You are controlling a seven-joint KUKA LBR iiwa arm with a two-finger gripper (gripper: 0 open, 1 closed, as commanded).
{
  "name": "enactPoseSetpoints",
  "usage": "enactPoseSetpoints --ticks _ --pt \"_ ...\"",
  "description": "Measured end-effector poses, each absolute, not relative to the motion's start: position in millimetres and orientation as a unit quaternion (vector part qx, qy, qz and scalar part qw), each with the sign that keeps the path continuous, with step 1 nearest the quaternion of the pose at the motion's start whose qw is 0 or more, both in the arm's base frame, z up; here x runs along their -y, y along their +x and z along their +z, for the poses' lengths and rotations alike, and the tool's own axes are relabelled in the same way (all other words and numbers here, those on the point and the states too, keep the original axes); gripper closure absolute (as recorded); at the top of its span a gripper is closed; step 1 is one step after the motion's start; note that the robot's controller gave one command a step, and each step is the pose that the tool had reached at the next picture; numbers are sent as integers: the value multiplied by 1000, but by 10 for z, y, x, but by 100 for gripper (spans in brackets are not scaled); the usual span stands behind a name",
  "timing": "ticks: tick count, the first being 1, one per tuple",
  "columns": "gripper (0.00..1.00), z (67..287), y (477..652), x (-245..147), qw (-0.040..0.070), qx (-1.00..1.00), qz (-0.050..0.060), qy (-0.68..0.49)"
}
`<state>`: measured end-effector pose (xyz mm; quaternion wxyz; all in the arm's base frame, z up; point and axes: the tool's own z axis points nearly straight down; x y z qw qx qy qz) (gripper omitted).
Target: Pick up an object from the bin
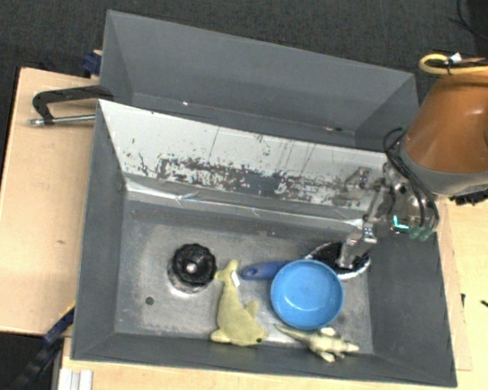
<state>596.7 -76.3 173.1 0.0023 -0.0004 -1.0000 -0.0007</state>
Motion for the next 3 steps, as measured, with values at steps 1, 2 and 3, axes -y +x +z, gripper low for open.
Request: enactPoseSetpoints --ticks 1,2,3 --pt "0 697 6007 1005 -3 1000 0 -13" --pt "100 752 6032 999 -7 1000 1 -12" --pt "100 2181 5950 1058 -7 1000 1 -24"
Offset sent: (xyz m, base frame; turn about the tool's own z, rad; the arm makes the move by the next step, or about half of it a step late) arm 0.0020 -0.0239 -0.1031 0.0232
